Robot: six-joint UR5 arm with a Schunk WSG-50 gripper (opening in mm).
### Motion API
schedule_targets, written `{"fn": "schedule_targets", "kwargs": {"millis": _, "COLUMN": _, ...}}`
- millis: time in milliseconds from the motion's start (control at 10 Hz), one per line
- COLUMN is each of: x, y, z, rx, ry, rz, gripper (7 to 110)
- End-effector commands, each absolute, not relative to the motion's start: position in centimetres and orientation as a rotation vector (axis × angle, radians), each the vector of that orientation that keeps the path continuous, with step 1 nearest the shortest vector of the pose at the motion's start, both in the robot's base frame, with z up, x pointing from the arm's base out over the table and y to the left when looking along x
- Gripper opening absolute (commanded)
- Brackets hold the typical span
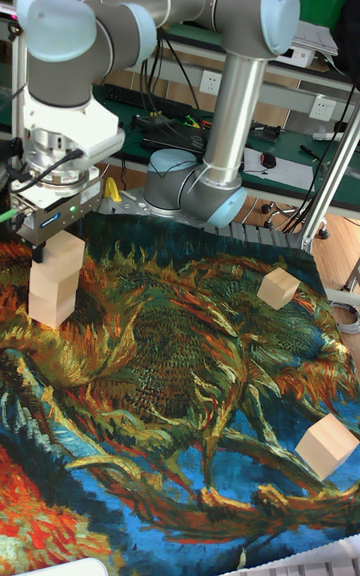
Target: Stack the blocks in a vertical line of five
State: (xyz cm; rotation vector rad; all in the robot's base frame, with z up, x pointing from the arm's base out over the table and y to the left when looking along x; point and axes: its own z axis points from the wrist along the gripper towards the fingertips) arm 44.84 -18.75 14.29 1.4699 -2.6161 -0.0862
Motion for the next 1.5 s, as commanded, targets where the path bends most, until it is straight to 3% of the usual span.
{"fn": "schedule_targets", "kwargs": {"millis": 0, "x": 46.1, "y": -18.0, "z": 15.2, "rx": 1.493, "ry": -2.664, "rz": -0.050, "gripper": 88}}
{"fn": "schedule_targets", "kwargs": {"millis": 300, "x": 47.8, "y": -18.3, "z": 15.4, "rx": 1.542, "ry": -2.719, "rz": 0.039, "gripper": 88}}
{"fn": "schedule_targets", "kwargs": {"millis": 600, "x": 47.3, "y": -15.8, "z": 15.7, "rx": 1.577, "ry": -2.740, "rz": -0.108, "gripper": 88}}
{"fn": "schedule_targets", "kwargs": {"millis": 1100, "x": 47.3, "y": -14.7, "z": 15.9, "rx": 1.587, "ry": -2.756, "rz": -0.176, "gripper": 88}}
{"fn": "schedule_targets", "kwargs": {"millis": 1400, "x": 49.6, "y": -11.5, "z": 16.7, "rx": 1.707, "ry": -2.858, "rz": -0.276, "gripper": 88}}
